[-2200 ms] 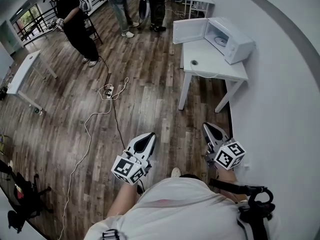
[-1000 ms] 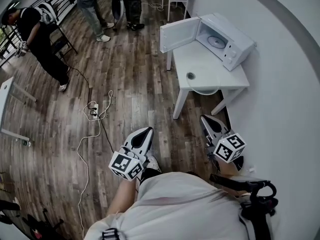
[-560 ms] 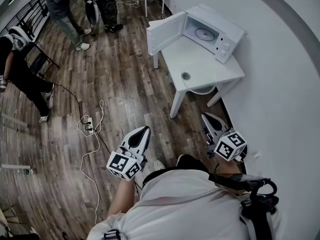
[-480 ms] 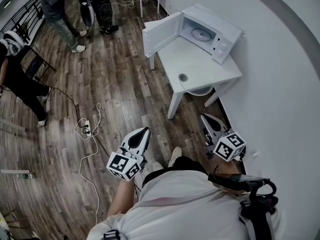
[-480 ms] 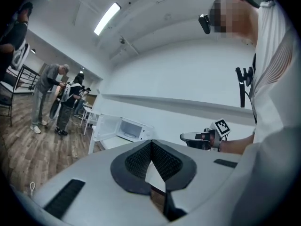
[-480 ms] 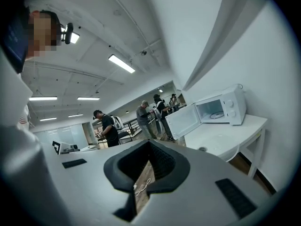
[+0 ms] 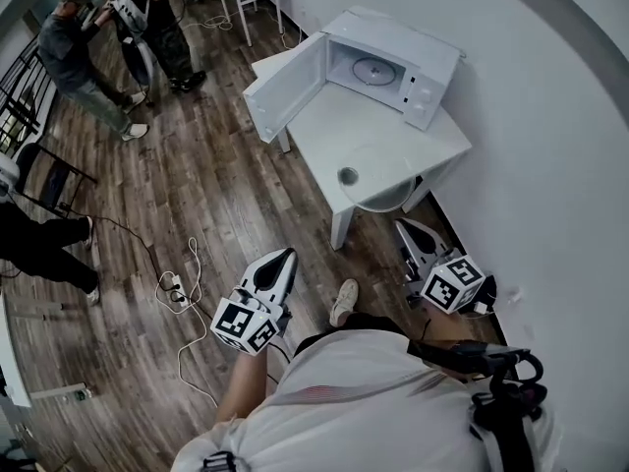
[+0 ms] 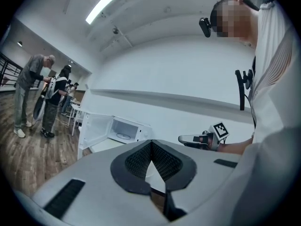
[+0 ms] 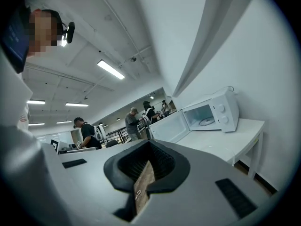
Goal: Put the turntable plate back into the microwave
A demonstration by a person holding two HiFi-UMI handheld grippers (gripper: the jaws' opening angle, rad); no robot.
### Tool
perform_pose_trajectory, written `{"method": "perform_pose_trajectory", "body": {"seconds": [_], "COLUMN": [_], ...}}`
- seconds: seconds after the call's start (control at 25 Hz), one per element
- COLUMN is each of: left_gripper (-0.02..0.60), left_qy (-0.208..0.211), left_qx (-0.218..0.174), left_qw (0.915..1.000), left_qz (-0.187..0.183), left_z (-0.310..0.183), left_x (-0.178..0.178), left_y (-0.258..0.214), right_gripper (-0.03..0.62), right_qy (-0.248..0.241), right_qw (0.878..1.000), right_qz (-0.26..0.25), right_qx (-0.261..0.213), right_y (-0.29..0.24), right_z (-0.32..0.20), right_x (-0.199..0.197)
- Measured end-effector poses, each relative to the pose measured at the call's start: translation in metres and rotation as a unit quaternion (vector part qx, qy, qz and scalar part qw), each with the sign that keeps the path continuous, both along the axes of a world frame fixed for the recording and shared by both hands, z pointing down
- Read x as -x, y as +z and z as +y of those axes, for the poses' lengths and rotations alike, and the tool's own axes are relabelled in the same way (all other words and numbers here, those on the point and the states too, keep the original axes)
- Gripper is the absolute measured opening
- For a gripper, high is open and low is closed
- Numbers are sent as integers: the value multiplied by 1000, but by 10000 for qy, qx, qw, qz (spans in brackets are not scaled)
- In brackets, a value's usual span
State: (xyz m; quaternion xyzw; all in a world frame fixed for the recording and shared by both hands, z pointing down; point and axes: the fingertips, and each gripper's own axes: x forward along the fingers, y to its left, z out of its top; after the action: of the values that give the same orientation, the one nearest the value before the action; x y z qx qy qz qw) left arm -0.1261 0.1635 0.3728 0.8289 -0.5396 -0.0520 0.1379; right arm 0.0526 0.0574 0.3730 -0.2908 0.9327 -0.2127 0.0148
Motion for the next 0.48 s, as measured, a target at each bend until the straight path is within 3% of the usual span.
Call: {"method": "perform_pose_trajectory", "body": {"seconds": [0.28,0.48], "left_gripper": [9,9], "left_qy": [309,690], "left_qx": [136,244], "left_qw": [9992,9968], "left_qz": [-217,-336], "left_z": [-126,-186], "left_x": [-8,-31], "left_y": [-3,5], "right_gripper": [0,0], "right_qy": [560,844], "right_qw": [9981,9953], "right_qz": [-210,-355], "right_qx": [124,301], "right_y": [8,28], "right_z": [-93,-140], "right_x": [-32,-59]}}
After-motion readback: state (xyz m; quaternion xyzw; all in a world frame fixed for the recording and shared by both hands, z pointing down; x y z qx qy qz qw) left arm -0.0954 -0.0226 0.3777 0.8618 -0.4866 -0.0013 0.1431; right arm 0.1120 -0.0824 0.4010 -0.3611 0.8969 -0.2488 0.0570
